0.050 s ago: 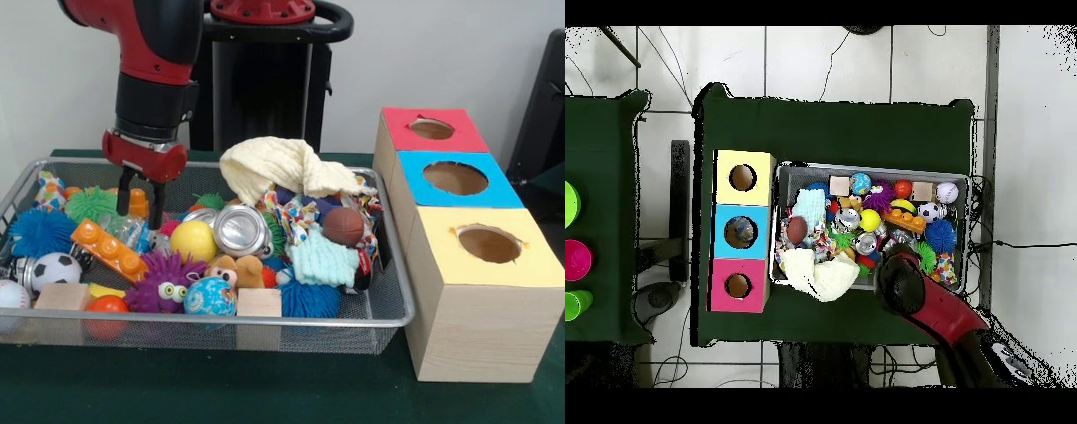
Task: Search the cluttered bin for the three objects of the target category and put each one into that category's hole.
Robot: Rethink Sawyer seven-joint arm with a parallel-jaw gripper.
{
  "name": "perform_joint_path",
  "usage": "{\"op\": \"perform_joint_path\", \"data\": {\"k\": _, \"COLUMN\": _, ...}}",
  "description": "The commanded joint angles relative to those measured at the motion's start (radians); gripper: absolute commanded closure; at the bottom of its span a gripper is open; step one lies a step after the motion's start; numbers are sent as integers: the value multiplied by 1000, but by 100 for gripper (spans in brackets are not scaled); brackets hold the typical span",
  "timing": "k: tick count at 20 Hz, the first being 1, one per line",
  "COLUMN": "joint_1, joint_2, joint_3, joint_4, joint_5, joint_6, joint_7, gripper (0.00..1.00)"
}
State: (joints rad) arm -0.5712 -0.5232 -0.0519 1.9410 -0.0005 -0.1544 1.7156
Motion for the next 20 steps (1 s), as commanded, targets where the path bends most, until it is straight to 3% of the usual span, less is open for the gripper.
{"op": "perform_joint_path", "data": {"k": 1, "joint_1": -21, "joint_2": 42, "joint_3": 15, "joint_4": -2, "joint_5": -4, "joint_6": -75, "joint_7": 206, "gripper": 0}}
{"op": "perform_joint_path", "data": {"k": 7, "joint_1": -61, "joint_2": 64, "joint_3": 52, "joint_4": -28, "joint_5": 1, "joint_6": -104, "joint_7": 224, "gripper": 0}}
{"op": "perform_joint_path", "data": {"k": 20, "joint_1": -64, "joint_2": 75, "joint_3": 67, "joint_4": -14, "joint_5": 58, "joint_6": -156, "joint_7": 281, "gripper": 0}}
